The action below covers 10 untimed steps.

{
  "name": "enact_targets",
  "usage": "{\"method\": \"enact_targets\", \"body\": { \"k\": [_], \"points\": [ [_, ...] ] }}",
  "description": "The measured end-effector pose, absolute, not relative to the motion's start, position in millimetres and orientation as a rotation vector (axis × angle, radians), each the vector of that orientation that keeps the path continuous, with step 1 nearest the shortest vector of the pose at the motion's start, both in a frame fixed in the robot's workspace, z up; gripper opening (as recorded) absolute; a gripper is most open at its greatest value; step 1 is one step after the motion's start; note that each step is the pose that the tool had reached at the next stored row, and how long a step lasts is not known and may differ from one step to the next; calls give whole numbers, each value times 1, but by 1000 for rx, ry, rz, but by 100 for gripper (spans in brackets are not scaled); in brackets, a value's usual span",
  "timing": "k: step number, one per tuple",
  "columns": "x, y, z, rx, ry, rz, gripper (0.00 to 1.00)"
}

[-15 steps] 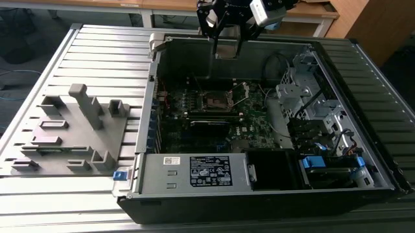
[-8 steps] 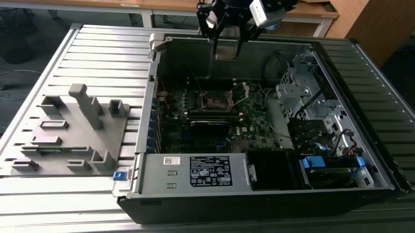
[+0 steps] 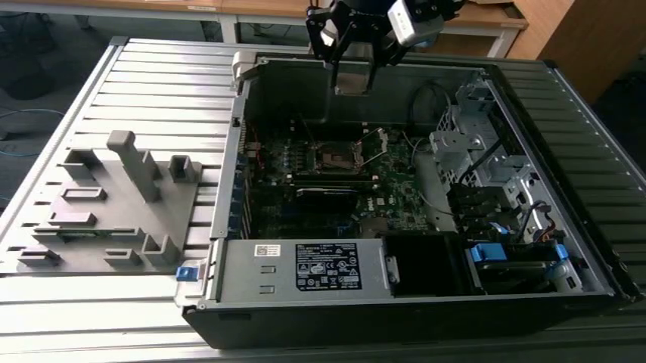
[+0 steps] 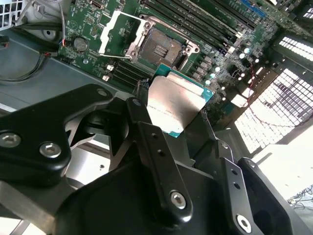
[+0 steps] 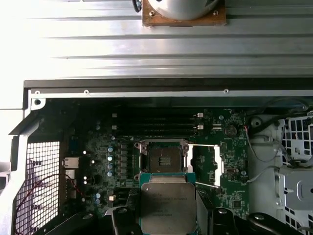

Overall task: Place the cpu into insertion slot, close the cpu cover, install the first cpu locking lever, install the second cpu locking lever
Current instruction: 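Place the cpu into insertion slot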

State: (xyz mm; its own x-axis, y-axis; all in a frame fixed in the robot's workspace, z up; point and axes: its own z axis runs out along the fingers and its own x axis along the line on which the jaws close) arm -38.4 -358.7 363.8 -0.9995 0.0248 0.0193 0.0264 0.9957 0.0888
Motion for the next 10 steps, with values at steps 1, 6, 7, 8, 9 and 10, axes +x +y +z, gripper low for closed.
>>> {"method": "enact_targets", "body": {
  "k": [1,6,7,8,9,10],
  "points": [
    [-38,-359,363,-40,-3120,-139,54],
    [-38,-359,362,-40,-3120,-139,54],
    [-38,-359,362,-40,-3120,-139,54],
    [-38,-359,362,-40,-3120,-139,54],
    [-38,-359,362,-40,-3120,-139,54],
    [-38,-359,362,-40,-3120,-139,54]
  ]
}}
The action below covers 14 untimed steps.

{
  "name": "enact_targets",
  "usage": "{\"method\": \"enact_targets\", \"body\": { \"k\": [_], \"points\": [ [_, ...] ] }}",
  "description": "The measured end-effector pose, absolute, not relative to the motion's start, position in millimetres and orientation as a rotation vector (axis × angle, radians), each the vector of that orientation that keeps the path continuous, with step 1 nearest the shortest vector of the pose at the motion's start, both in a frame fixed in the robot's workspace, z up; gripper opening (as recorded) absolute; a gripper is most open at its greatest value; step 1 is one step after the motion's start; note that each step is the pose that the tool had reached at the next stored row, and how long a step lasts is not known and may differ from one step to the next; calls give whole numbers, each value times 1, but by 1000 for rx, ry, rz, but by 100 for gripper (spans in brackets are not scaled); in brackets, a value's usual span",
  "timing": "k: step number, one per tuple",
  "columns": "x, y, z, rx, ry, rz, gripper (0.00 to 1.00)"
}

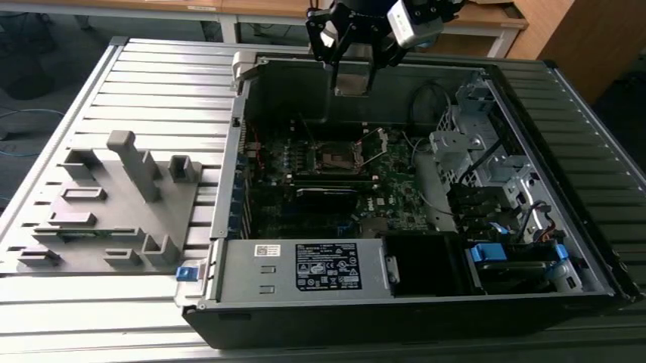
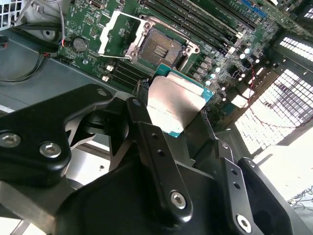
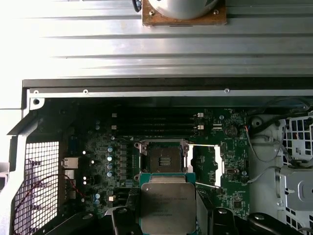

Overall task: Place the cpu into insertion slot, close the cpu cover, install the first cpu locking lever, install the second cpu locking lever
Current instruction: 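Place the cpu into insertion slot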

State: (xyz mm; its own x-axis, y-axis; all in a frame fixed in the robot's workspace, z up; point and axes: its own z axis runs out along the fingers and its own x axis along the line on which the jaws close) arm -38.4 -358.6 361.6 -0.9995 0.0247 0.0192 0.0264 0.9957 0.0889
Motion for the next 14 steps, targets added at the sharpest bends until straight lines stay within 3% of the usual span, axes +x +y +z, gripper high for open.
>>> {"method": "enact_targets", "body": {
  "k": [14],
  "points": [
    [-38,-359,360,-40,-3120,-139,54]
  ]
}}
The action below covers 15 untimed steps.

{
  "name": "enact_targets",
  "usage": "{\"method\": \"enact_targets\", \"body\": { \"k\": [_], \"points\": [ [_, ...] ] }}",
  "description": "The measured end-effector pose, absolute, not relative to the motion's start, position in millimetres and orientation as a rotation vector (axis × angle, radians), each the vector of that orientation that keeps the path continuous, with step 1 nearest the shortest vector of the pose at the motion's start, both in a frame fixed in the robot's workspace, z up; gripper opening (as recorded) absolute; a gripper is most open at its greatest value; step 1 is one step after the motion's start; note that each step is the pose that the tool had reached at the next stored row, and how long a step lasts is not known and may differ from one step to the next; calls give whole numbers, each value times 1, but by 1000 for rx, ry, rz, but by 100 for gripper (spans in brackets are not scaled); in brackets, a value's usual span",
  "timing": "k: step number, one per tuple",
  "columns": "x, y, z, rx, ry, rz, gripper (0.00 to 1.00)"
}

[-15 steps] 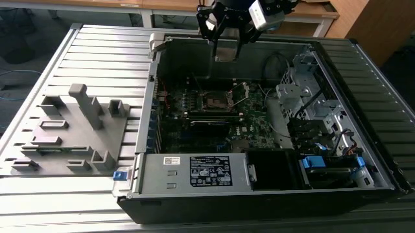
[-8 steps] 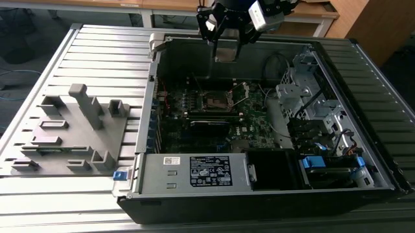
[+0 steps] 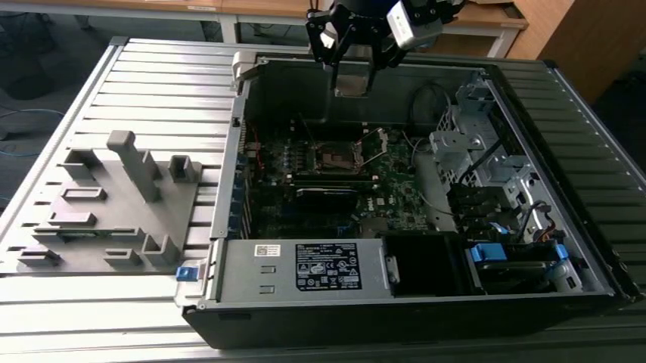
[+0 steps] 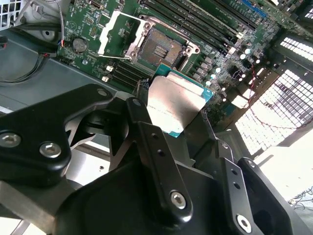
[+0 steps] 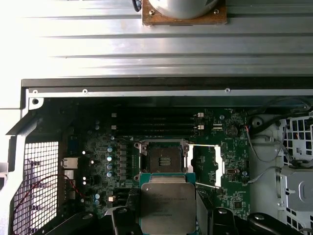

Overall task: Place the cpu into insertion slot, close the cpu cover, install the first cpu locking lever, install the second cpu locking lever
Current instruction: 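Place the cpu into insertion slot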

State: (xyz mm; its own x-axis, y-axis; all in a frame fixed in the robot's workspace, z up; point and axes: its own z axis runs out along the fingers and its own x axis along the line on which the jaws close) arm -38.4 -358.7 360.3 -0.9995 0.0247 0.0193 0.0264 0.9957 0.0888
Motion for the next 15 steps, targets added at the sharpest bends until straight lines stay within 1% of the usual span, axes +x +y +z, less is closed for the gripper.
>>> {"method": "enact_targets", "body": {
  "k": [15],
  "points": [
    [-38,-359,355,-40,-3120,-140,54]
  ]
}}
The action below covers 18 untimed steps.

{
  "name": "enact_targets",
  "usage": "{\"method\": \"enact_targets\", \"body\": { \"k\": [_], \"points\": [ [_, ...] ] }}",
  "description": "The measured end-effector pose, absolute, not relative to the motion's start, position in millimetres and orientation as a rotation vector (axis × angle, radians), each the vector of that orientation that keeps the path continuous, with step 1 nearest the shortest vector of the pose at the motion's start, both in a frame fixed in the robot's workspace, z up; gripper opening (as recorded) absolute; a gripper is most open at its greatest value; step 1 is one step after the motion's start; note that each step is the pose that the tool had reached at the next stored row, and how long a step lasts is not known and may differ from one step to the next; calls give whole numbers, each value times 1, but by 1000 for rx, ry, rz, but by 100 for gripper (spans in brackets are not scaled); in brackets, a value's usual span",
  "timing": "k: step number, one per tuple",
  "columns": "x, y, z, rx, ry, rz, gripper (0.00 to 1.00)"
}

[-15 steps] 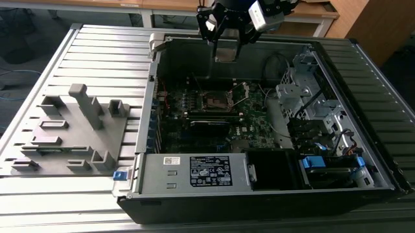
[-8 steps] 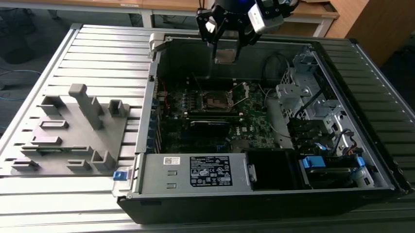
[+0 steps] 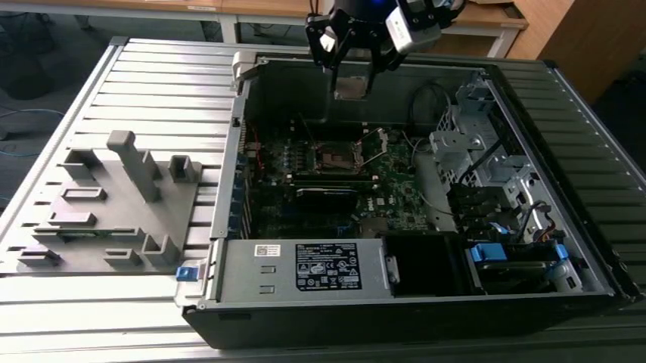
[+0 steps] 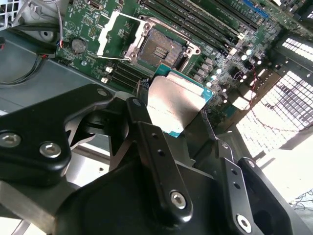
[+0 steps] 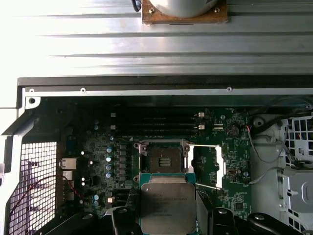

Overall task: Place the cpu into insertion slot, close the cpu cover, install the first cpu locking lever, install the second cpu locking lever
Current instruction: 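Place the cpu into insertion slot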

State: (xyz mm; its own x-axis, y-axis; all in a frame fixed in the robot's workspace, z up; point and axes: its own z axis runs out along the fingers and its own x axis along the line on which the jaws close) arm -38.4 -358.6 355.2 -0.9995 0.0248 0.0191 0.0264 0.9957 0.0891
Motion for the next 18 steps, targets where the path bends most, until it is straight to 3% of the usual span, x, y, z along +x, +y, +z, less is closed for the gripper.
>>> {"method": "enact_targets", "body": {
  "k": [18],
  "points": [
    [-38,-359,350,-40,-3120,-139,54]
  ]
}}
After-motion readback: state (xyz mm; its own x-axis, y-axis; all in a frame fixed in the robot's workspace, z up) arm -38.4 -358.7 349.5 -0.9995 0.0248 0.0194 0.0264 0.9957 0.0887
